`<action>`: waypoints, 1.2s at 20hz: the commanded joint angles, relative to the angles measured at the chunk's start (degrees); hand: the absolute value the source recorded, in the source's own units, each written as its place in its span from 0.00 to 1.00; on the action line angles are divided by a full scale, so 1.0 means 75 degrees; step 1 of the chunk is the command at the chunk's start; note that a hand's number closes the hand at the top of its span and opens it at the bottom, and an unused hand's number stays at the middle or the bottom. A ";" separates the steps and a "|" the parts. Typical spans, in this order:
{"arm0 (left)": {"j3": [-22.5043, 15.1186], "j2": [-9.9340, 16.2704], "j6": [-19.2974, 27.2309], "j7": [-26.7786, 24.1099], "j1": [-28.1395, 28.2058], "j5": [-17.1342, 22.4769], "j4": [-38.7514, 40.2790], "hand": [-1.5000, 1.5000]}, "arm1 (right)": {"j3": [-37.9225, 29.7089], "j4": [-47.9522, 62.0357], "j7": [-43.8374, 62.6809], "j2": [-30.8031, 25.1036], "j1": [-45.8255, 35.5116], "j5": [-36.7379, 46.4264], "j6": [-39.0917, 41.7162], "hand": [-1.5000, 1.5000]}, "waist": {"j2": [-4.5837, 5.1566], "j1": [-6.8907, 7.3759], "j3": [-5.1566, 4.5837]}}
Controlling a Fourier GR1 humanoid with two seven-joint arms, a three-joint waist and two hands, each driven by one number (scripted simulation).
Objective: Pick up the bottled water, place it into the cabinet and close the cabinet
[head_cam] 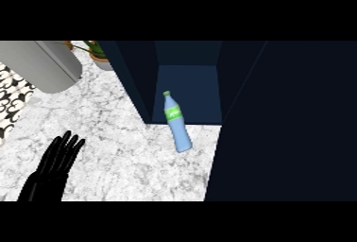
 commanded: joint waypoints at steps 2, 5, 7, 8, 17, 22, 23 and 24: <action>0.0372 0.0582 -0.0246 -0.0129 0.0407 0.0048 -0.0422 0.00 | 0.1116 -0.1811 0.0672 0.0005 -0.0577 0.1506 -0.0934 1.00 | -0.0043 -0.0007 -0.0023; 0.0475 0.0813 -0.0338 -0.0143 0.0893 0.0156 -0.0885 0.00 | 0.1770 -0.1593 0.0643 0.0194 -0.1053 0.1809 -0.1317 1.00 | -0.0062 0.0006 -0.0012; 0.0468 0.0890 -0.0428 -0.0175 0.1040 0.0139 -0.1076 0.00 | 0.2220 -0.1218 0.0840 0.0282 -0.1801 0.1956 -0.1700 1.00 | -0.0043 0.0058 -0.0018; 0.0615 0.1066 -0.0390 0.0066 0.0895 0.0258 -0.1266 0.00 | 0.2497 -0.1060 0.0867 0.0328 -0.2082 0.2033 -0.1767 1.00 | -0.0047 0.0027 -0.0015; 0.1111 0.1753 -0.0773 0.0205 0.1721 0.0648 -0.1967 0.00 | 0.4889 0.0850 0.1454 0.2186 -0.4671 0.3931 -0.3909 1.00 | -0.0088 0.0201 -0.0013; 0.1591 0.1987 -0.1085 0.0331 0.1820 0.1036 -0.2196 0.00 | 0.5704 0.2521 0.1185 0.2833 -0.6290 0.4329 -0.5913 1.00 | 0.0025 0.0259 0.0006; 0.1367 0.1775 -0.0886 0.0327 0.1968 0.0872 -0.2322 0.00 | 0.5804 0.2653 0.1233 0.2839 -0.6578 0.4286 -0.6442 1.00 | 0.0023 0.0257 0.0006; 0.1694 0.1977 -0.0922 0.0572 0.1840 0.1199 -0.2534 0.00 | 0.5864 0.2916 0.1145 0.2844 -0.6794 0.4015 -0.6727 1.00 | 0.0056 0.0208 0.0016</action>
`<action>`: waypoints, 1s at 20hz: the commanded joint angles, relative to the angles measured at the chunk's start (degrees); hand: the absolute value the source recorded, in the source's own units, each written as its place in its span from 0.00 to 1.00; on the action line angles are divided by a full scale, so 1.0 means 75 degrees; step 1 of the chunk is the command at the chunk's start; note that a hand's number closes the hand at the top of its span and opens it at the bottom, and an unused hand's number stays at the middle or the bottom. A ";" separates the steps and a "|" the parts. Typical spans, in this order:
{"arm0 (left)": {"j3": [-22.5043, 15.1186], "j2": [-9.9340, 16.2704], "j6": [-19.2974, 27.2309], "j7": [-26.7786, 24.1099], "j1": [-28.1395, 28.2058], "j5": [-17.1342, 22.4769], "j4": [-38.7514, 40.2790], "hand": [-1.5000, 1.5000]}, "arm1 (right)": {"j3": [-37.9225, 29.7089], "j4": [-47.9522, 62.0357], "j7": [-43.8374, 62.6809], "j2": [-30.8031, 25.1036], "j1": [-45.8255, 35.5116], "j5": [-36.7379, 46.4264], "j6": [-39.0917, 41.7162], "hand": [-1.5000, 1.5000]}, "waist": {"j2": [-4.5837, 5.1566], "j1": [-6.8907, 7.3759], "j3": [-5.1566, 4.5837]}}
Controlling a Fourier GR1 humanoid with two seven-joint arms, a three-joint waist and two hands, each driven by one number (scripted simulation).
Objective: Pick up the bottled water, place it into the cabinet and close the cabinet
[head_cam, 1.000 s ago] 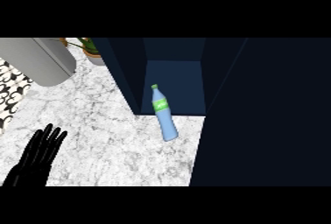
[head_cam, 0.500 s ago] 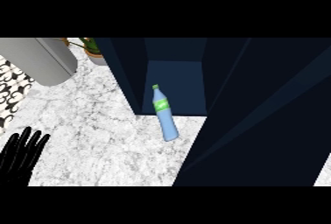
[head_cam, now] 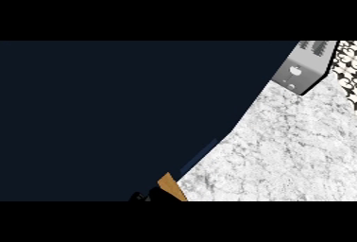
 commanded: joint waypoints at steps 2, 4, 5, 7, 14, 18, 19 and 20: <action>0.0359 0.0302 -0.0009 0.0375 0.0213 0.0282 -0.0532 0.00 | 0.0210 0.1366 -0.0567 0.0263 -0.1610 -0.0570 -0.1945 1.00 | 0.0077 0.0156 0.0013; 0.0441 0.0219 0.0109 0.0353 0.0509 0.0251 -0.0983 0.00 | -0.0068 0.1865 -0.0736 0.0267 -0.2032 -0.1405 -0.1988 1.00 | 0.0097 0.0161 0.0022; 0.0532 0.0219 -0.0251 0.0258 0.0138 0.0275 -0.0346 0.00 | -0.0532 0.2137 -0.0766 0.0269 -0.2457 -0.1778 -0.2069 1.00 | 0.0127 0.0118 0.0011; 0.0576 0.0214 0.0146 0.0580 0.0342 0.0317 -0.1048 0.00 | -0.0474 0.2599 -0.1177 0.0271 -0.2885 -0.2323 -0.2236 1.00 | 0.0115 0.0144 0.0022; 0.0964 0.0284 -0.0143 0.0689 0.0684 0.0434 -0.1091 0.00 | -0.1034 0.3657 -0.0991 0.0273 -0.2911 -0.3943 0.1228 1.00 | 0.0154 0.0080 0.0031; 0.1252 0.0096 -0.0088 0.0872 0.0666 0.0277 -0.1023 0.00 | -0.1260 0.4374 -0.1422 0.0266 -0.2275 -0.4004 0.2371 1.00 | 0.0120 -0.0141 0.0029; 0.1157 0.0026 0.0187 0.1004 0.0904 0.0270 -0.1653 0.00 | -0.1552 0.5108 -0.1778 0.0273 -0.2586 -0.4080 0.2486 1.00 | 0.0127 -0.0050 0.0031; 0.1349 0.0054 -0.0028 0.1089 0.0895 0.0363 -0.1466 0.00 | -0.1870 0.4877 -0.1562 0.0233 -0.2475 -0.4019 0.2629 1.00 | 0.0111 -0.0133 0.0030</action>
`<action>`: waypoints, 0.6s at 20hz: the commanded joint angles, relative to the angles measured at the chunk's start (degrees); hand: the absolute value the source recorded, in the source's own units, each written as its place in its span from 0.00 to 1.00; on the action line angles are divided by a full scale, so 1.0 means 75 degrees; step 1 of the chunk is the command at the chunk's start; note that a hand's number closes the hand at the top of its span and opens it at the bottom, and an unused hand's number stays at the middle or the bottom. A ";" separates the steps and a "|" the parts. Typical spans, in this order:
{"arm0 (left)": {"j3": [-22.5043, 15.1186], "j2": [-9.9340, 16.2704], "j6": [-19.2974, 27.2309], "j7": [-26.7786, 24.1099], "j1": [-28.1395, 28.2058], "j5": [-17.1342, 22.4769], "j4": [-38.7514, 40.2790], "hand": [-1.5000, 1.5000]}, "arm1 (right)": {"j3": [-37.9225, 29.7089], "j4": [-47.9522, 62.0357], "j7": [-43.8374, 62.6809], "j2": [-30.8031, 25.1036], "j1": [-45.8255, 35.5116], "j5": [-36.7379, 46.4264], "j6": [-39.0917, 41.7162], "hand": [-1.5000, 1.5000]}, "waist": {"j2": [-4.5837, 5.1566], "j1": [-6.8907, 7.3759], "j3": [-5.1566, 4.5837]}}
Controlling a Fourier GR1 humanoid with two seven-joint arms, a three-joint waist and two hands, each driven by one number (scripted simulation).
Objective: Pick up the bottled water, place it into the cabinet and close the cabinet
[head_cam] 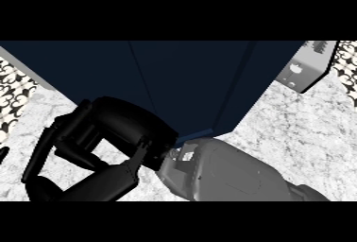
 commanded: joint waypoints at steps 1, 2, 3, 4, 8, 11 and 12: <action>0.0037 -0.0373 -0.0216 -0.0078 -0.0121 -0.0293 0.0362 0.00 | -0.0750 0.0730 -0.0186 -0.0145 0.0114 -0.0106 0.0919 1.00 | 0.0000 -0.0141 -0.0001; 0.0527 -0.0170 -0.0154 0.0185 0.0164 0.0061 -0.0081 0.00 | -0.0594 0.1030 -0.0385 0.0001 -0.0186 -0.0024 0.0665 1.00 | -0.0012 -0.0067 0.0001; 0.0409 -0.0291 -0.0335 0.0132 0.0128 -0.0093 0.0034 0.00 | -0.0688 0.0972 -0.0324 0.0002 0.0087 0.0159 0.0775 1.00 | -0.0016 -0.0119 0.0001; 0.0409 -0.0120 0.0037 0.0523 -0.0166 0.0211 -0.0140 0.00 | -0.1111 0.1522 -0.0944 -0.0381 0.0153 0.0078 0.1442 1.00 | 0.0033 -0.0111 0.0006; 0.0360 -0.0270 0.0055 0.0612 0.0235 -0.0076 -0.0547 0.00 | -0.1596 0.1515 -0.0834 -0.0642 0.0014 0.0333 0.1231 1.00 | -0.0008 -0.0116 0.0009; 0.0345 -0.0382 0.0044 0.0522 0.0244 -0.0196 -0.0563 0.00 | -0.1589 0.2087 -0.1252 -0.0680 -0.0088 0.0976 0.0874 1.00 | -0.0008 -0.0091 0.0004; 0.0235 -0.0559 -0.0035 0.0353 0.0129 -0.0307 -0.0170 0.00 | -0.1564 0.2198 -0.1418 -0.0753 0.0092 0.1075 0.0898 1.00 | 0.0011 -0.0158 -0.0004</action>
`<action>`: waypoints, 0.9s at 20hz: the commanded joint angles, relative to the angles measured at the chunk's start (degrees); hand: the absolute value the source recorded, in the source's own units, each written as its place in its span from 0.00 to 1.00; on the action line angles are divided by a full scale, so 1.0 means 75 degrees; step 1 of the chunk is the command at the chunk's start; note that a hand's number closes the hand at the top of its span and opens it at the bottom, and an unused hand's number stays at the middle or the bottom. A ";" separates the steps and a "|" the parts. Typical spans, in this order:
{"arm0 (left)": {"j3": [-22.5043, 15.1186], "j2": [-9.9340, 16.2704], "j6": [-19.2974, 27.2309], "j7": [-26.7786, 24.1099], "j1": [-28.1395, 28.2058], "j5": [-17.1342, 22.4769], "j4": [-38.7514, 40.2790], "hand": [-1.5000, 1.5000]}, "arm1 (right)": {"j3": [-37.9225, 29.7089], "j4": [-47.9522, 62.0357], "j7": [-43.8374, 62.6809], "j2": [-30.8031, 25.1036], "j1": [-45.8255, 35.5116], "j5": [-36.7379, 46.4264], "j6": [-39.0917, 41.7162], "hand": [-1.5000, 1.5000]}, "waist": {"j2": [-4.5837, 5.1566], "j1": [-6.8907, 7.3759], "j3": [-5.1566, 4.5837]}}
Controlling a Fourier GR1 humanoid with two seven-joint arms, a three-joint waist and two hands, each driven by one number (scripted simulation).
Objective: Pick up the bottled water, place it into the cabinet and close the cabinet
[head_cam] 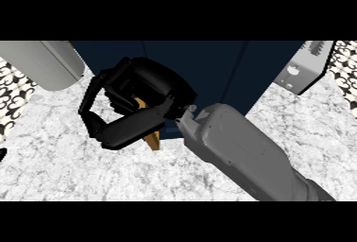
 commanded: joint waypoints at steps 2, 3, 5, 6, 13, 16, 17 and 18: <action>-0.0030 -0.0080 0.0032 0.0100 0.0046 -0.0118 -0.0079 0.00 | -0.0878 0.1098 -0.0502 -0.0717 -0.0193 0.0615 -0.0338 1.00 | 0.0147 -0.0084 0.0088; 0.0303 0.0083 -0.0124 0.0192 0.0070 0.0209 -0.0114 0.00 | -0.0703 0.1119 -0.0581 -0.0557 -0.0141 0.0859 -0.0602 1.00 | 0.0120 -0.0066 0.0089; 0.0209 -0.0014 -0.0165 0.0149 0.0180 0.0119 -0.0146 0.00 | -0.0857 0.1178 -0.0686 -0.0809 -0.0114 0.0991 -0.0656 1.00 | 0.0111 -0.0087 0.0089; 0.0219 -0.0056 -0.0234 0.0027 0.0242 -0.0032 -0.0187 0.00 | -0.0932 0.1405 -0.0688 -0.0785 -0.0194 0.0968 -0.0603 1.00 | 0.0119 -0.0025 0.0087; -0.0042 -0.0230 -0.0251 0.0135 0.0027 -0.0171 -0.0046 0.00 | -0.1342 0.1801 -0.1288 -0.0994 -0.0377 0.1234 -0.0584 0.00 | 0.0158 -0.0025 0.0083; -0.0179 -0.0294 0.0112 0.0331 -0.0287 -0.0306 -0.0244 0.00 | -0.1536 0.1944 -0.1190 -0.1264 -0.0534 0.1115 -0.0327 0.00 | 0.0185 -0.0102 0.0088; -0.0003 -0.0108 -0.0051 0.0503 -0.0363 -0.0041 -0.0189 0.00 | -0.1345 0.1835 -0.1369 -0.1133 -0.0203 0.1186 -0.0337 0.00 | 0.0167 -0.0159 0.0091; -0.0249 -0.0369 0.0108 0.0359 -0.0376 -0.0347 0.0008 0.00 | -0.1494 0.1871 -0.1111 -0.1144 -0.0543 0.1107 -0.0420 0.00 | 0.0165 -0.0168 0.0081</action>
